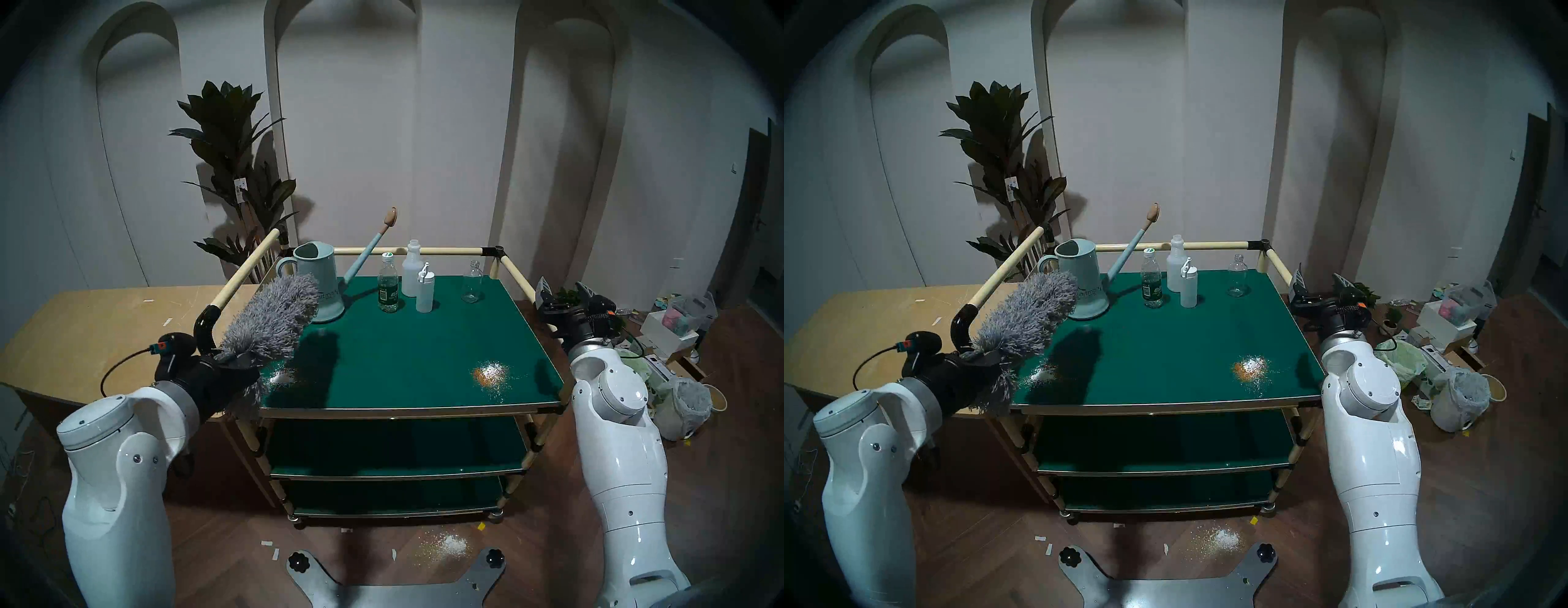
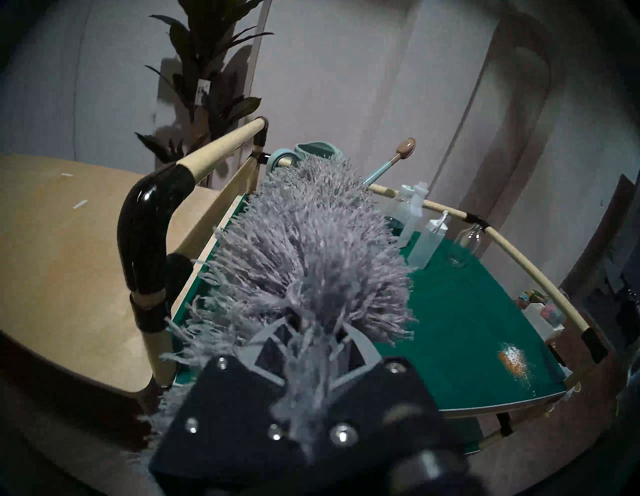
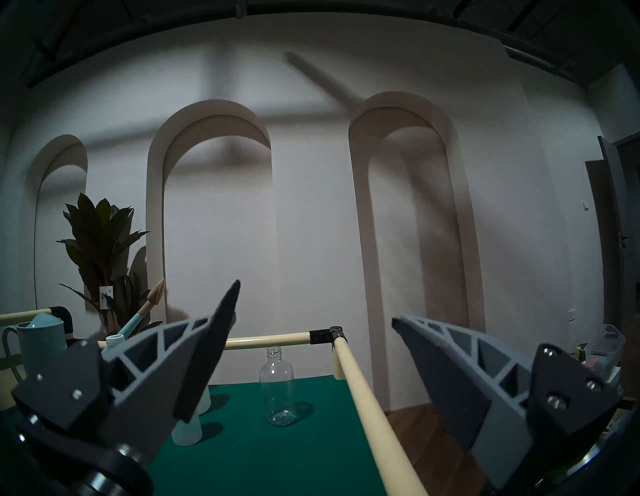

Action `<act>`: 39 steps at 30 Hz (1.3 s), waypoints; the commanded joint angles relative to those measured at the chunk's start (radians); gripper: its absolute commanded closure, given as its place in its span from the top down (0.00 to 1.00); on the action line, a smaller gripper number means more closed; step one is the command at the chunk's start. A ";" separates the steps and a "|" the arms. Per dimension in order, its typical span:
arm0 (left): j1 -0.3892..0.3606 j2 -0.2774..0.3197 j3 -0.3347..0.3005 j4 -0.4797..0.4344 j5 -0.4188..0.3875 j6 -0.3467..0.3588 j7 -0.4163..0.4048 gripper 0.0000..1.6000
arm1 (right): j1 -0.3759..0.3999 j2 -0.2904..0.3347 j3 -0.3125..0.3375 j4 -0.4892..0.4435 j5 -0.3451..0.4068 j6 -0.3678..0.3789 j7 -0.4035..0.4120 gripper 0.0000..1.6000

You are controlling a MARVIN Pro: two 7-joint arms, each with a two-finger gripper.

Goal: Dust the shelf with the duster

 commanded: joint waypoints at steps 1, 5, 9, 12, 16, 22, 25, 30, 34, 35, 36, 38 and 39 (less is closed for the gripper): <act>0.004 -0.032 0.152 -0.028 0.131 -0.040 0.121 0.00 | 0.024 0.002 -0.010 -0.047 0.018 0.005 0.022 1.00; 0.028 -0.009 0.222 -0.006 0.216 -0.081 0.160 0.00 | 0.020 0.004 -0.016 -0.059 0.023 0.014 0.030 1.00; 0.064 0.019 0.284 0.027 0.283 -0.151 0.169 0.00 | 0.014 0.006 -0.026 -0.070 0.025 0.021 0.037 1.00; 0.082 0.036 0.309 0.041 0.313 -0.171 0.167 0.00 | 0.010 0.005 -0.032 -0.076 0.026 0.024 0.040 1.00; 0.107 0.057 0.324 0.091 0.392 -0.242 0.199 0.00 | 0.002 0.007 -0.046 -0.095 0.023 0.029 0.047 1.00; 0.113 0.086 0.303 0.128 0.484 -0.341 0.238 0.00 | -0.012 0.006 -0.069 -0.124 0.014 0.035 0.048 1.00; 0.116 0.092 0.277 0.116 0.498 -0.374 0.243 0.00 | -0.020 0.004 -0.081 -0.138 0.009 0.036 0.046 1.00; 0.145 0.098 0.243 0.116 0.490 -0.450 0.225 0.00 | -0.035 -0.004 -0.103 -0.165 -0.007 0.039 0.037 1.00; 0.168 0.100 0.220 0.154 0.474 -0.505 0.207 0.00 | -0.041 -0.013 -0.122 -0.185 -0.023 0.043 0.027 1.00; 0.172 0.102 0.217 0.164 0.476 -0.520 0.206 0.00 | -0.042 -0.015 -0.126 -0.189 -0.026 0.044 0.023 1.00; 0.177 0.106 0.213 0.177 0.475 -0.537 0.198 0.00 | -0.044 -0.016 -0.131 -0.192 -0.031 0.045 0.019 1.00; 0.180 0.107 0.205 0.201 0.471 -0.565 0.188 0.00 | -0.046 -0.019 -0.140 -0.197 -0.039 0.046 0.012 1.00; 0.181 0.108 0.201 0.212 0.470 -0.576 0.181 0.00 | -0.047 -0.020 -0.144 -0.200 -0.044 0.047 0.007 1.00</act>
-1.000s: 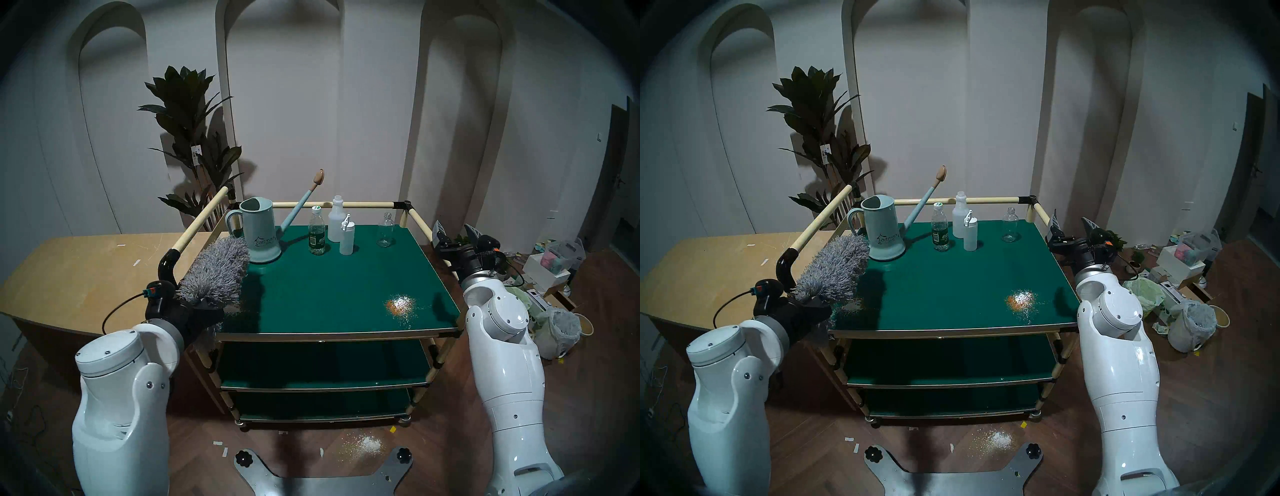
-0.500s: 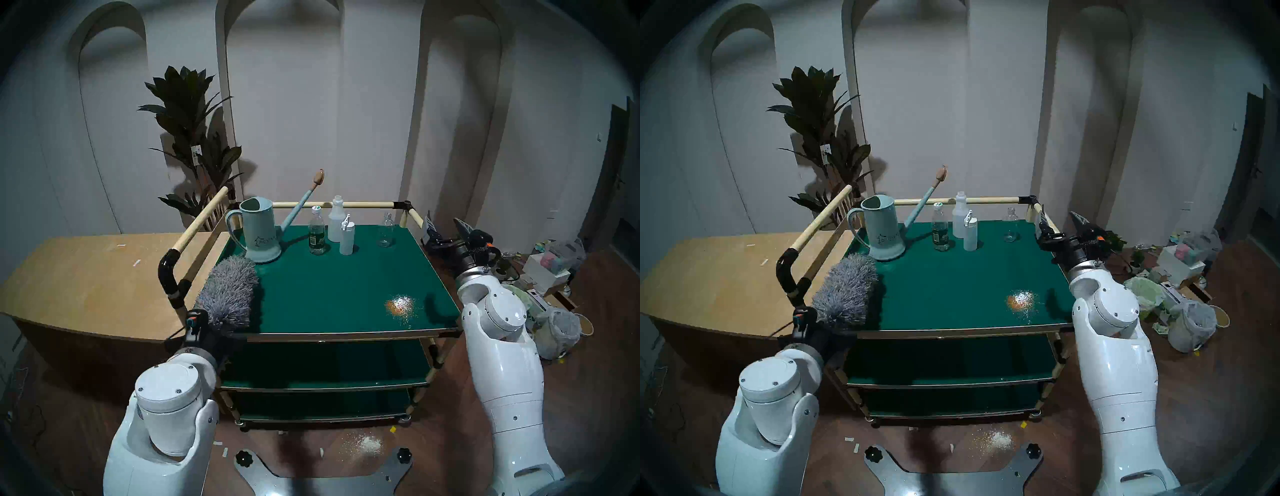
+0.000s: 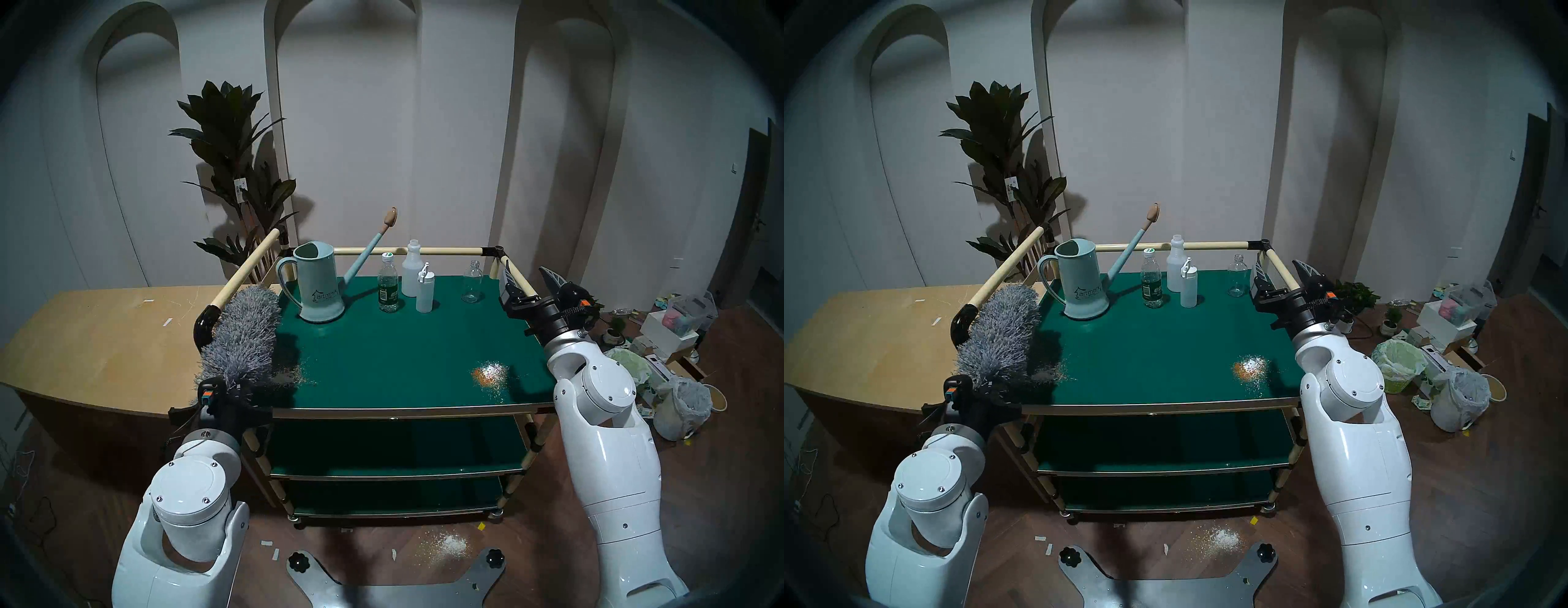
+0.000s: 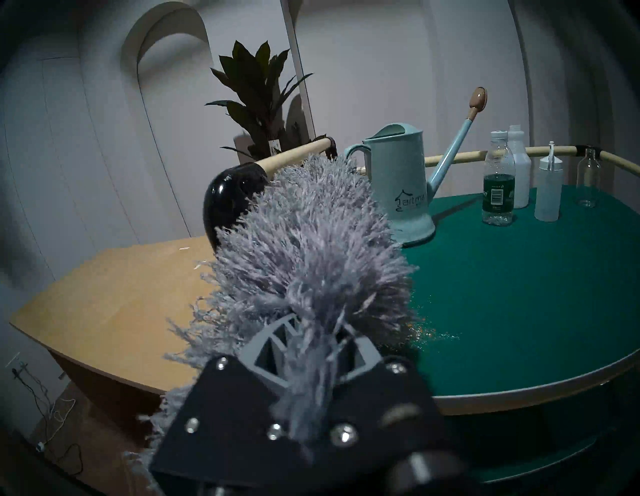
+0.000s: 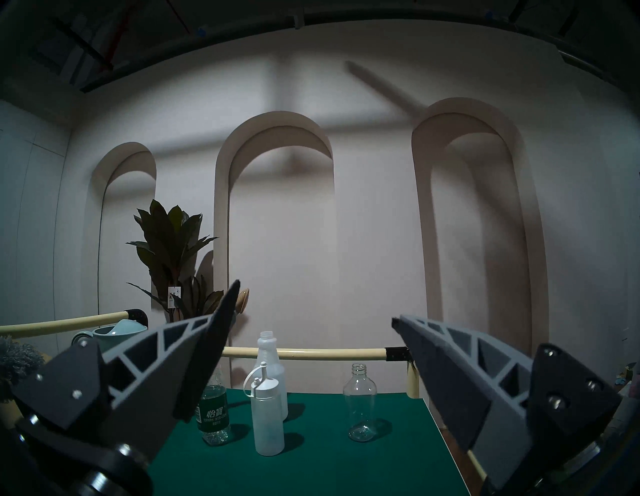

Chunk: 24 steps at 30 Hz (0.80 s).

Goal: Dust the shelf with the duster

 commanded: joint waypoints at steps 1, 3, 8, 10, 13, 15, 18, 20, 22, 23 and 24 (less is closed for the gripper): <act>0.021 0.020 -0.031 0.056 -0.006 -0.117 -0.038 0.00 | 0.001 -0.017 -0.025 -0.054 -0.025 0.003 -0.024 1.00; 0.017 0.023 -0.039 0.086 -0.007 -0.150 -0.052 0.00 | -0.001 -0.020 -0.034 -0.061 -0.035 0.005 -0.034 1.00; -0.009 0.028 -0.060 0.159 -0.011 -0.224 -0.078 0.00 | -0.003 -0.028 -0.053 -0.072 -0.056 0.012 -0.058 1.00; -0.027 0.032 -0.067 0.190 -0.015 -0.253 -0.091 0.00 | -0.004 -0.031 -0.059 -0.075 -0.064 0.015 -0.068 1.00; -0.058 0.036 -0.076 0.246 -0.025 -0.304 -0.109 0.00 | -0.004 -0.033 -0.066 -0.078 -0.077 0.021 -0.084 1.00; -0.079 0.041 -0.081 0.279 -0.034 -0.331 -0.125 0.00 | -0.004 -0.036 -0.069 -0.079 -0.084 0.024 -0.095 1.00; -0.102 0.046 -0.085 0.317 -0.053 -0.371 -0.152 0.00 | -0.002 -0.037 -0.072 -0.077 -0.094 0.030 -0.110 1.00; -0.114 0.053 -0.085 0.340 -0.061 -0.409 -0.174 0.00 | 0.000 -0.039 -0.074 -0.075 -0.099 0.032 -0.120 1.00; -0.124 0.057 -0.083 0.358 -0.063 -0.433 -0.190 0.00 | 0.002 -0.039 -0.074 -0.074 -0.102 0.035 -0.127 1.00; -0.128 0.060 -0.081 0.371 -0.066 -0.454 -0.200 0.00 | 0.003 -0.040 -0.074 -0.074 -0.104 0.036 -0.131 1.00; -0.132 0.060 -0.079 0.381 -0.067 -0.470 -0.206 0.00 | 0.003 -0.040 -0.074 -0.074 -0.105 0.037 -0.134 1.00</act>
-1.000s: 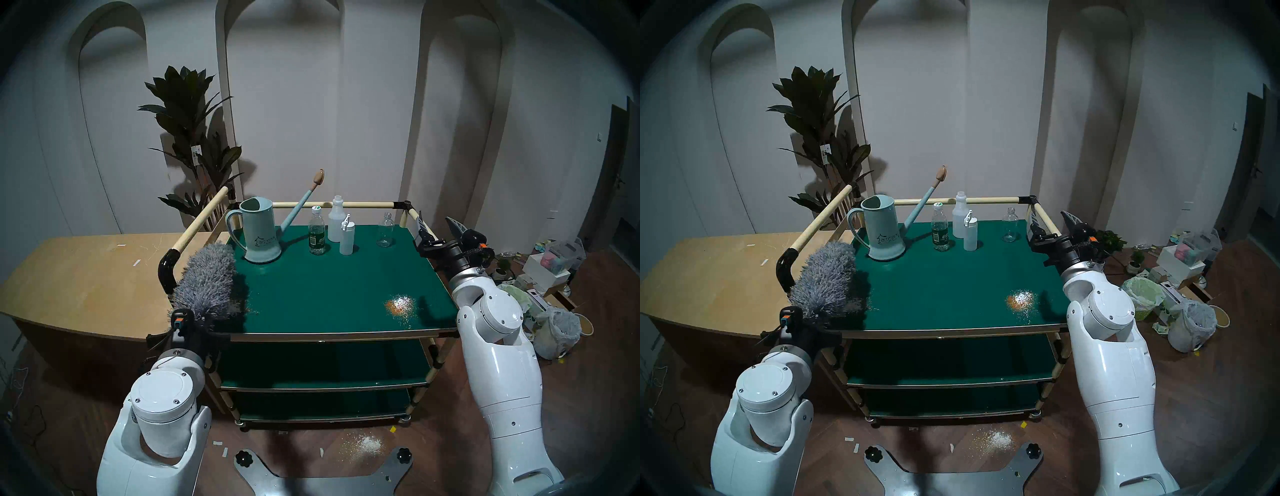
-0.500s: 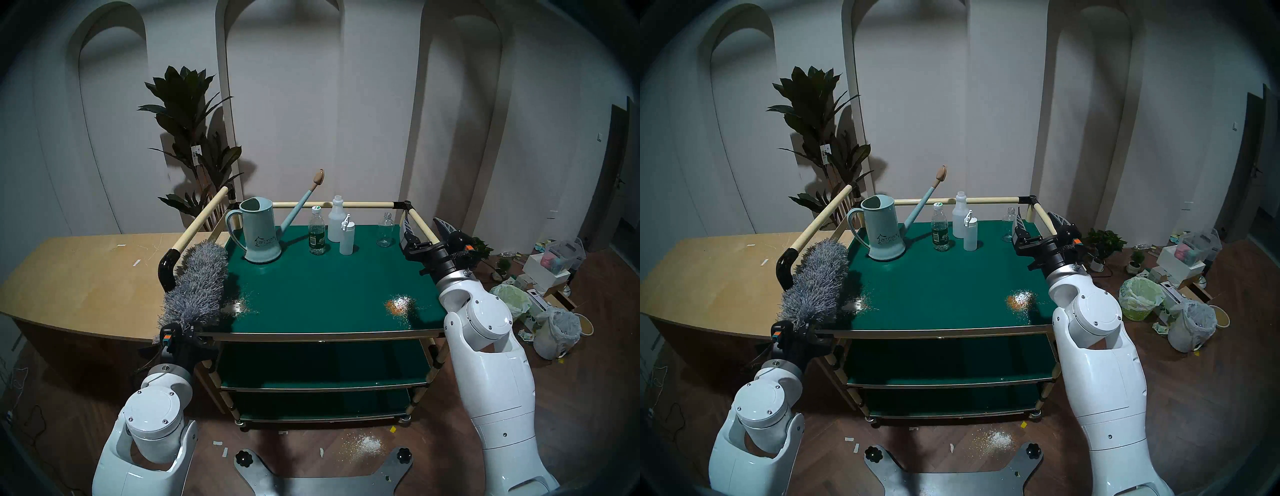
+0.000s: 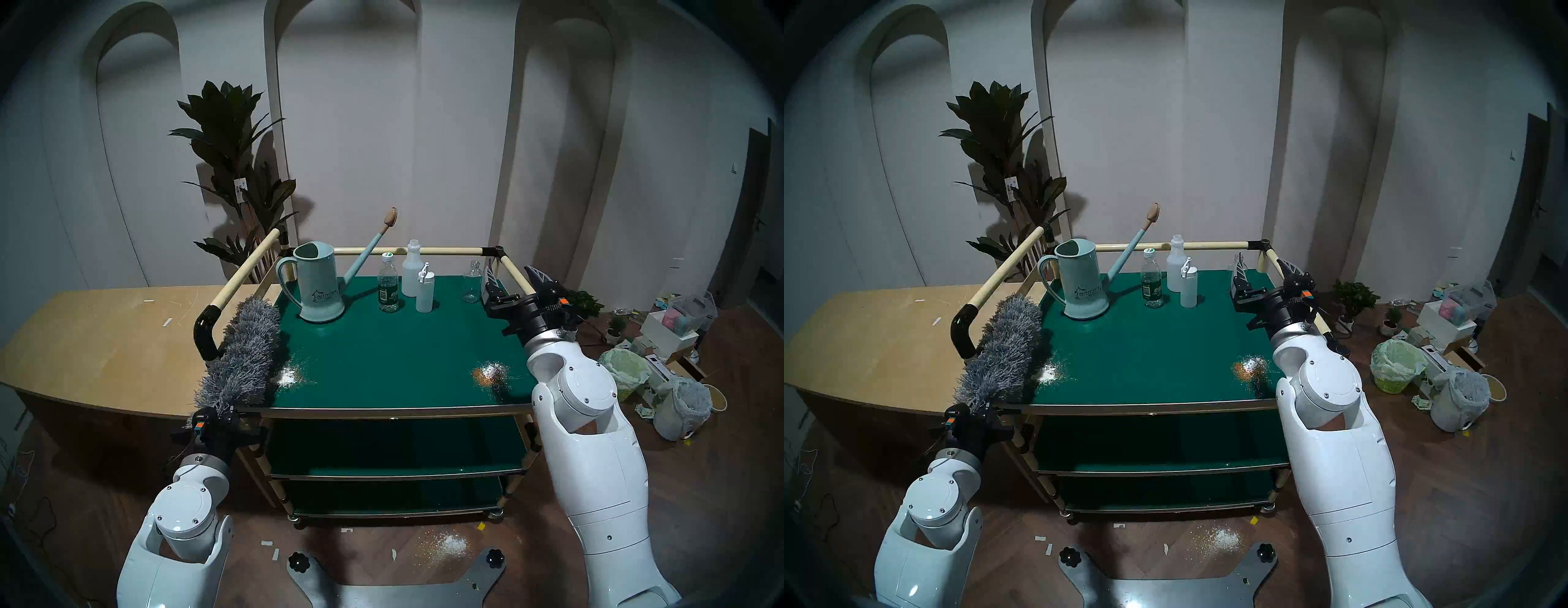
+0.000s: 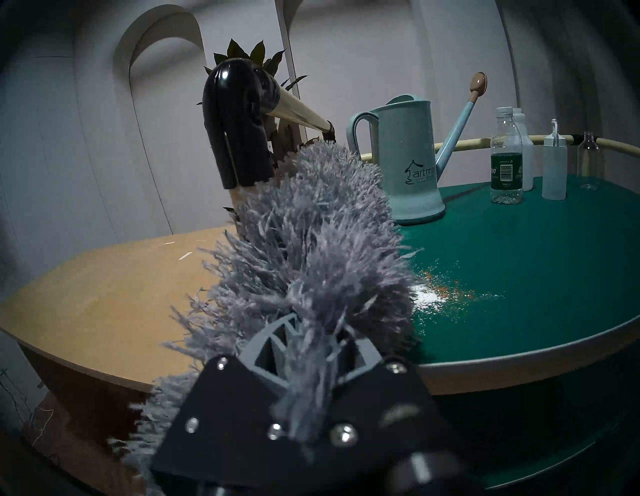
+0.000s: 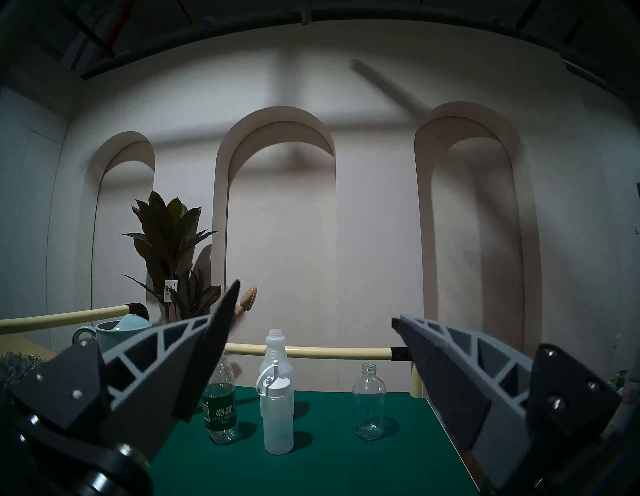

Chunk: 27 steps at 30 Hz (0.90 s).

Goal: Dust the shelf with the duster

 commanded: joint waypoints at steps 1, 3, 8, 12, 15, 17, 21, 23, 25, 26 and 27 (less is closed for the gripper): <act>-0.070 0.024 -0.002 0.041 -0.016 -0.116 -0.058 0.00 | 0.014 -0.009 0.004 -0.023 -0.013 0.002 -0.027 1.00; -0.075 0.024 0.000 0.064 -0.030 -0.150 -0.073 0.00 | 0.017 -0.010 0.004 -0.022 -0.015 0.005 -0.033 1.00; -0.086 0.022 0.010 0.106 -0.041 -0.154 -0.089 0.00 | 0.023 -0.011 0.004 -0.019 -0.018 0.008 -0.044 1.00; -0.095 0.016 0.018 0.125 -0.041 -0.138 -0.084 0.00 | 0.024 -0.011 0.004 -0.017 -0.018 0.009 -0.050 1.00; -0.105 0.013 0.023 0.139 -0.037 -0.131 -0.075 0.00 | 0.023 -0.010 0.006 -0.015 -0.016 0.008 -0.051 1.00; -0.111 0.012 0.026 0.147 -0.033 -0.128 -0.067 0.00 | 0.023 -0.010 0.006 -0.014 -0.015 0.008 -0.052 1.00; -0.123 0.014 0.029 0.157 -0.031 -0.119 -0.058 0.00 | 0.024 -0.008 0.007 -0.012 -0.012 0.008 -0.051 1.00; -0.129 0.013 0.030 0.159 -0.032 -0.102 -0.049 0.00 | 0.026 -0.008 0.009 -0.008 -0.012 0.008 -0.051 1.00; -0.135 0.015 0.031 0.164 -0.026 -0.089 -0.040 0.00 | 0.027 -0.007 0.010 -0.005 -0.010 0.007 -0.051 1.00; -0.137 0.018 0.032 0.164 -0.028 -0.081 -0.043 0.00 | 0.027 -0.007 0.011 -0.004 -0.009 0.007 -0.051 1.00; -0.137 0.020 0.030 0.162 -0.037 -0.069 -0.048 0.00 | 0.028 -0.008 0.012 -0.003 -0.008 0.007 -0.051 1.00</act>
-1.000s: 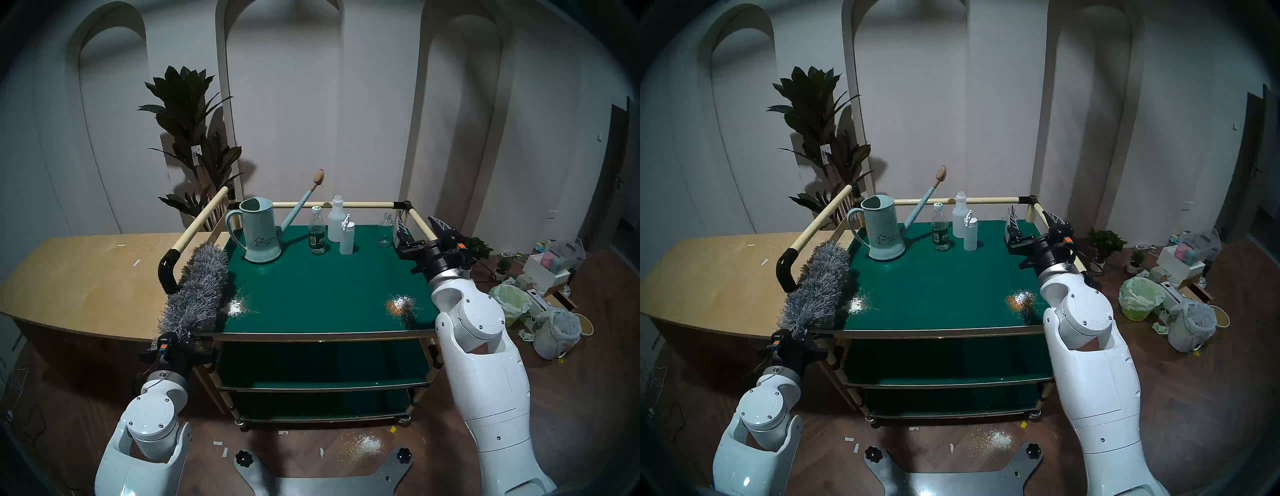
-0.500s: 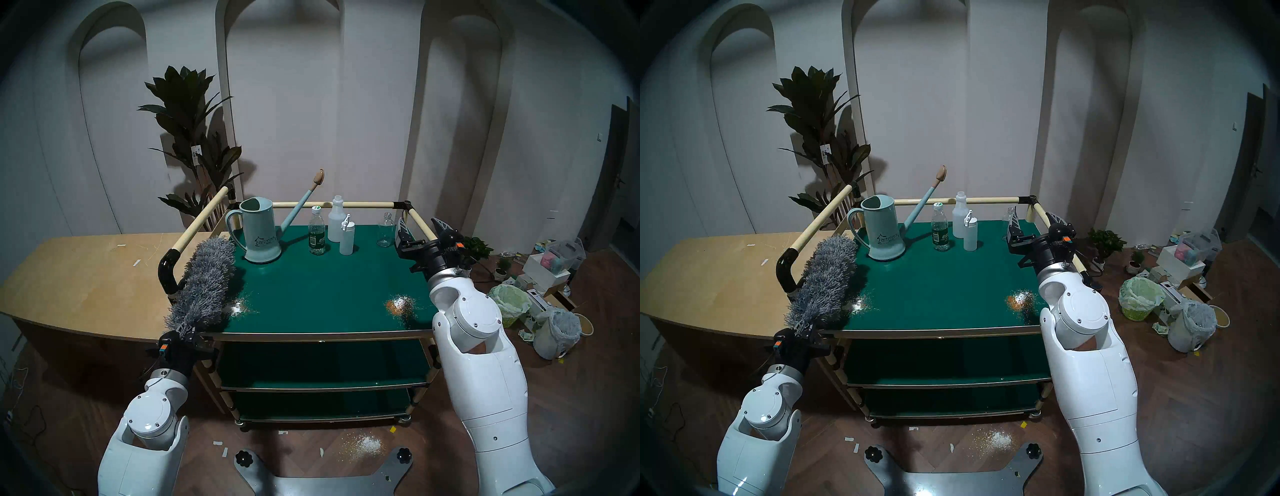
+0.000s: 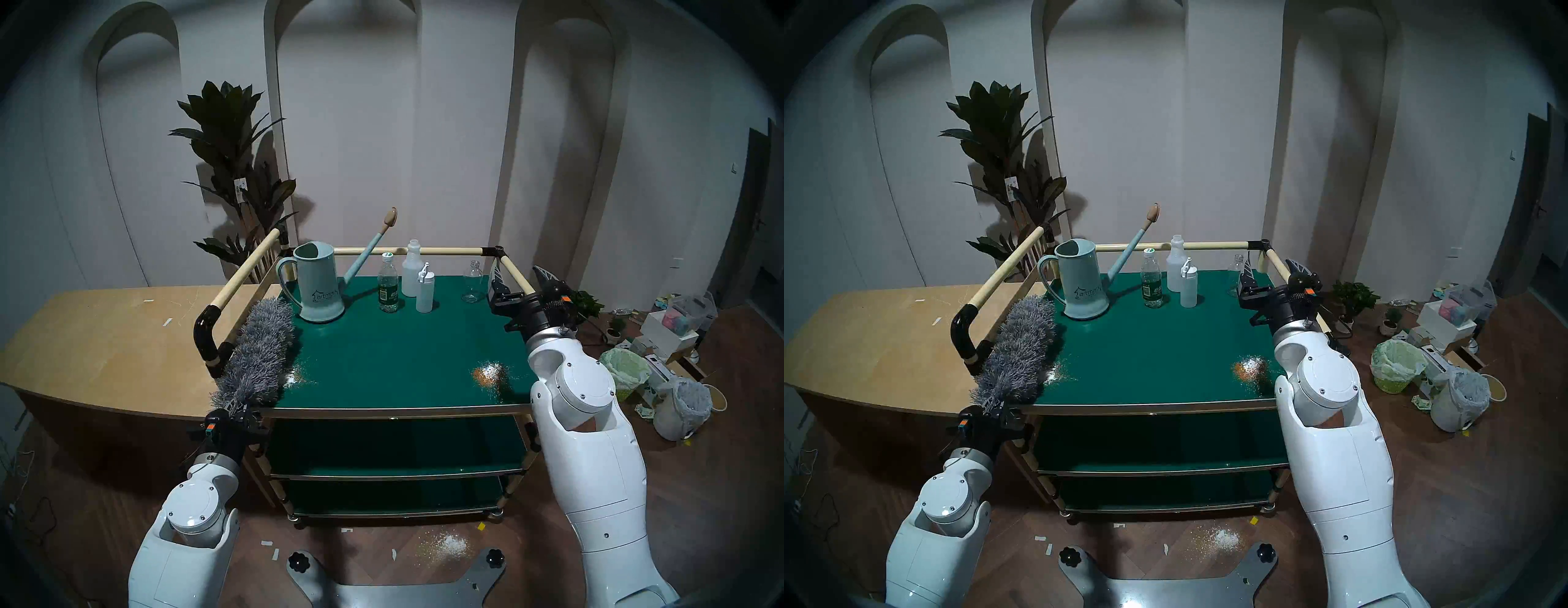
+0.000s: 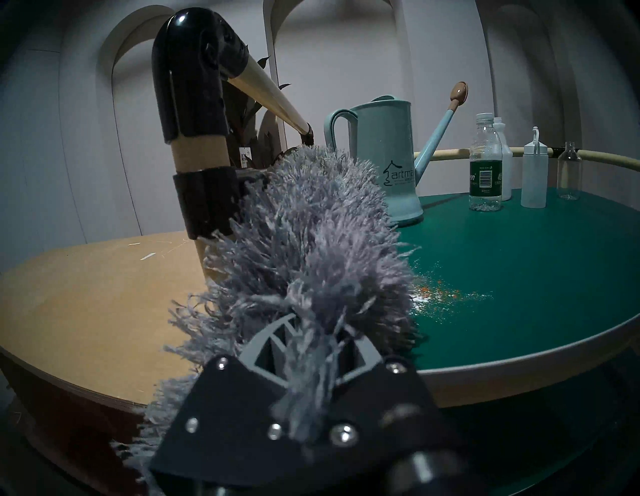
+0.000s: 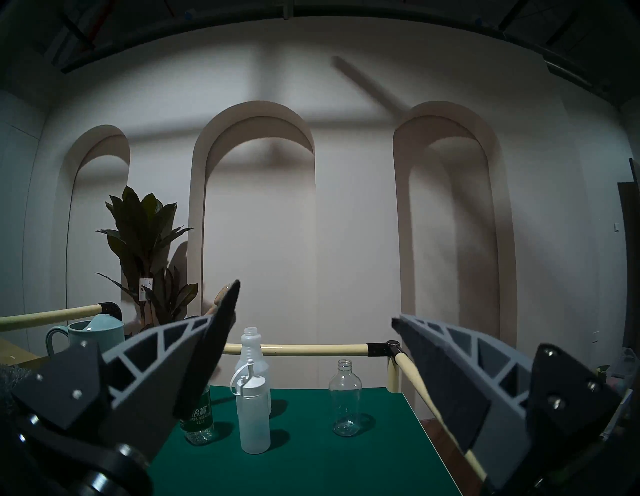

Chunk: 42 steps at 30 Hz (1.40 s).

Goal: Dust the shelf with the duster

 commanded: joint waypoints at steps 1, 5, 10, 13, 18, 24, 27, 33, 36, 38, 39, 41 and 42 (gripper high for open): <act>-0.038 0.007 -0.007 -0.014 -0.004 0.048 0.007 0.00 | 0.016 0.001 0.005 -0.011 0.011 -0.005 0.008 1.00; -0.046 0.015 -0.002 -0.018 -0.015 0.116 -0.006 0.00 | 0.020 0.000 0.009 -0.008 0.015 -0.004 0.008 1.00; -0.057 0.022 0.005 -0.020 -0.011 0.160 -0.012 0.00 | 0.022 -0.004 0.014 -0.003 0.019 -0.006 0.005 1.00; -0.061 0.030 0.008 -0.026 -0.012 0.187 -0.021 0.00 | 0.022 -0.005 0.018 0.001 0.022 -0.008 0.004 1.00; -0.064 0.050 0.014 -0.038 -0.028 0.244 -0.058 0.00 | 0.025 -0.009 0.023 0.003 0.025 -0.008 0.000 1.00; -0.065 0.080 0.030 -0.044 -0.038 0.313 -0.103 0.00 | 0.024 -0.011 0.034 0.004 0.037 -0.009 -0.001 1.00; -0.064 0.090 0.034 -0.048 -0.048 0.338 -0.122 0.00 | 0.021 -0.009 0.038 0.002 0.041 -0.012 0.000 1.00; -0.063 0.106 0.037 -0.059 -0.073 0.369 -0.161 0.00 | 0.017 -0.007 0.045 -0.011 0.047 -0.006 -0.001 1.00; -0.059 0.118 0.039 -0.078 -0.083 0.387 -0.180 0.00 | 0.014 -0.006 0.049 -0.012 0.051 -0.008 0.000 1.00; -0.059 0.127 0.039 -0.085 -0.091 0.404 -0.194 0.00 | 0.012 -0.007 0.052 -0.015 0.055 -0.008 0.001 1.00; -0.059 0.129 0.038 -0.088 -0.094 0.412 -0.198 0.00 | 0.012 -0.006 0.053 -0.016 0.056 -0.008 0.001 1.00; -0.060 0.138 0.040 -0.093 -0.100 0.434 -0.208 0.00 | 0.010 -0.006 0.056 -0.019 0.059 -0.008 0.002 1.00; -0.061 0.141 0.041 -0.095 -0.102 0.443 -0.211 0.00 | 0.009 -0.006 0.057 -0.021 0.060 -0.009 0.002 1.00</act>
